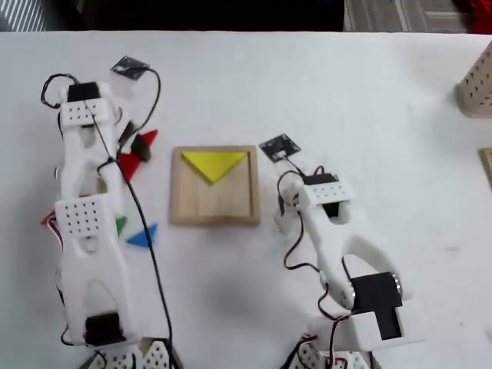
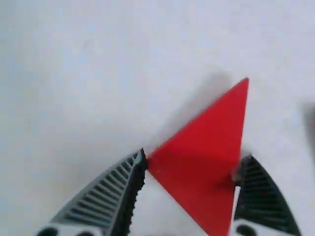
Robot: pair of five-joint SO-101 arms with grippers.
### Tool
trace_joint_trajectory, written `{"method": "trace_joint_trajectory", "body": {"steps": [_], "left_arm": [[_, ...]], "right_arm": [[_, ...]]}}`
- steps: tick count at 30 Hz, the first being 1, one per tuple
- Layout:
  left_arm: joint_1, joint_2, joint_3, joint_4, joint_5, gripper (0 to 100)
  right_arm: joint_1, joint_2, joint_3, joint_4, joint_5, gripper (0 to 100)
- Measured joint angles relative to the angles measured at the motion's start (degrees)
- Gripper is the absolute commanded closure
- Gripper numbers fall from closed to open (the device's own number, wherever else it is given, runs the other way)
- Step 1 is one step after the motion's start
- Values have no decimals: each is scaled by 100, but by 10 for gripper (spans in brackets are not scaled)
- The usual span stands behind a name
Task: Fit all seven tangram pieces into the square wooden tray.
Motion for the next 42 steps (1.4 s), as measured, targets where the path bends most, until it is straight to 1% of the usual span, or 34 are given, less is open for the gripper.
{"method": "trace_joint_trajectory", "body": {"steps": [7, 10, 12, 13, 15, 18, 21, 27, 33, 36, 42], "left_arm": [[0, 9, -9, 0, -589, 707], [0, 18, -9, -18, -703, 743], [0, 18, 62, -211, -703, 762], [0, 62, 62, -352, -695, 759], [9, 123, 62, -563, -686, 724], [9, 149, 62, -624, -774, 674], [-9, 149, -9, -615, -932, 661], [-88, 202, -255, -387, -958, 661], [-141, 413, -976, 308, -1073, 664], [-141, 580, -1134, 352, -1169, 665], [-123, 800, -1284, 273, -1125, 665]], "right_arm": [[0, 0, 0, 0, 0, 981], [0, 0, 0, 0, 0, 981], [0, 0, 0, 0, 0, 981], [0, 0, 0, 0, 0, 981], [0, 0, 0, 0, 0, 981], [0, 0, 0, 0, 0, 981], [0, 0, 0, 0, 0, 981], [-18, 0, 0, 0, 229, 981], [-35, -44, 53, -9, 264, 981], [-35, -44, 53, -9, 264, 981], [-44, -44, 70, -18, 264, 981]]}}
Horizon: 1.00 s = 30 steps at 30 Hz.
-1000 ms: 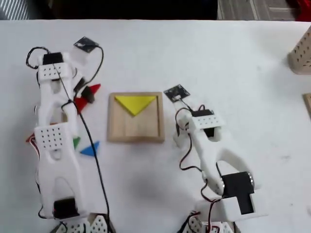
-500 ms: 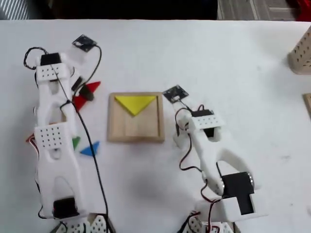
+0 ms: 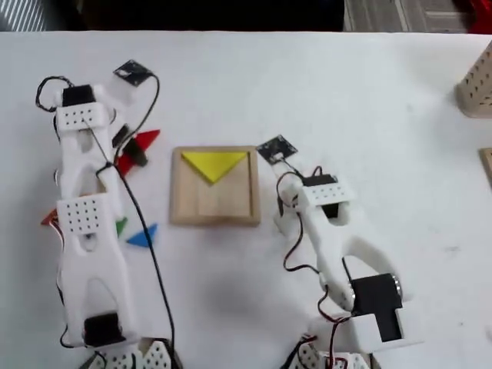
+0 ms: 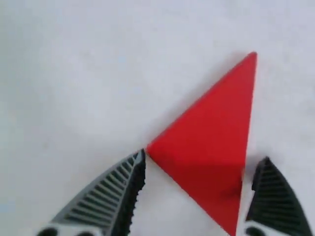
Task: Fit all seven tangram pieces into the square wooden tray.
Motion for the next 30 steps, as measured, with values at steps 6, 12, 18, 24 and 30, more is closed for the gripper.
{"method": "trace_joint_trajectory", "body": {"steps": [6, 12, 18, 24, 30], "left_arm": [[9, -18, 0, -79, 246, 665], [62, -53, 9, -229, 422, 665], [123, -53, 9, -615, 695, 665], [202, -44, -9, -536, 281, 724], [316, 9, -70, -255, -360, 740]], "right_arm": [[0, 0, 0, 0, 0, 981], [0, 0, 0, 0, 0, 981], [0, 0, 9, 0, 0, 981], [0, 0, 9, 0, 0, 981], [0, 0, 9, 0, 0, 981]]}}
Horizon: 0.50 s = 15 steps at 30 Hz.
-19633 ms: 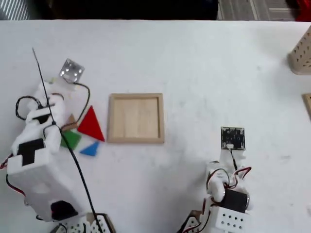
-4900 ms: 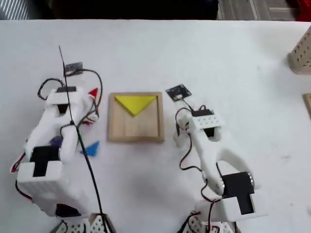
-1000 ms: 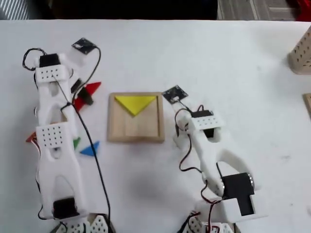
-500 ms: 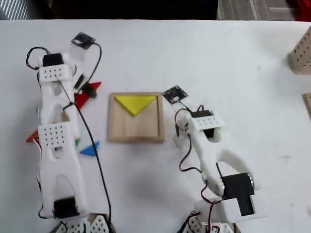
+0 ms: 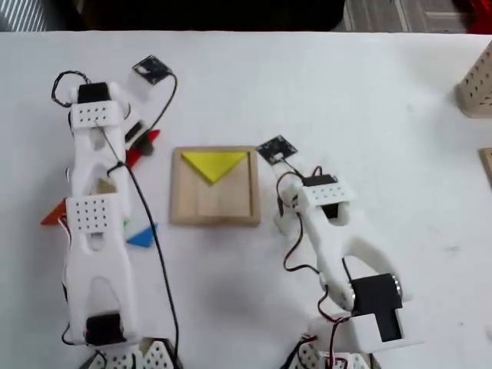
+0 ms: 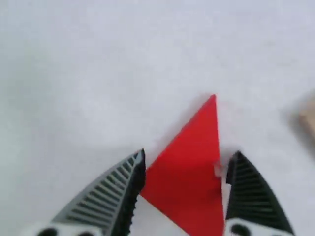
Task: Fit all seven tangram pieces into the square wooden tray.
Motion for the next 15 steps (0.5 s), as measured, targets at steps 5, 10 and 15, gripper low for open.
{"method": "trace_joint_trajectory", "body": {"steps": [5, 10, 15], "left_arm": [[0, 9, -9, 26, -44, 744], [9, 18, -9, 53, -44, 847], [62, 26, 0, 193, -237, 958]], "right_arm": [[0, 0, 0, 0, 0, 981], [0, 0, 0, 0, 0, 981], [0, 0, 0, 0, 0, 981]]}}
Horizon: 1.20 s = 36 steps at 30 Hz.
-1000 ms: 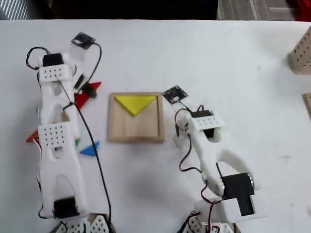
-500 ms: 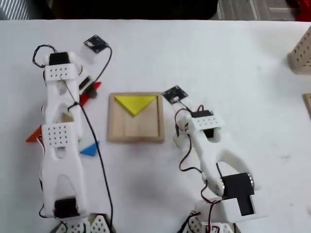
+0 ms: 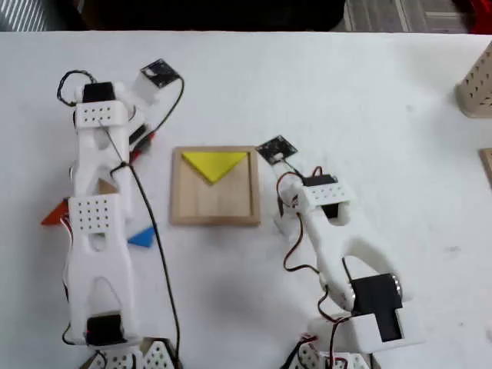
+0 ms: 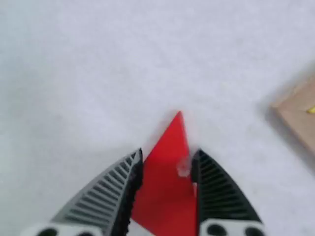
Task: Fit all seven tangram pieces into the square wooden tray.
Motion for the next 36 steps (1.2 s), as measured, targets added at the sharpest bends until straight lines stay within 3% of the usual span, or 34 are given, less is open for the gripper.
{"method": "trace_joint_trajectory", "body": {"steps": [9, 13, 16, 26, 36], "left_arm": [[-18, 70, -255, 299, -185, 952], [-53, 123, -818, 1011, -185, 838], [-132, 53, -967, 1152, 246, 738], [-1187, -712, -976, 1187, 598, 768], [-1257, -18, -985, 1046, 0, 766]], "right_arm": [[0, 0, 0, 0, 0, 981], [0, 0, 0, 0, 0, 981], [0, 0, 0, 0, 0, 981], [0, 0, 0, 0, 18, 981], [0, 0, 0, 0, 18, 981]]}}
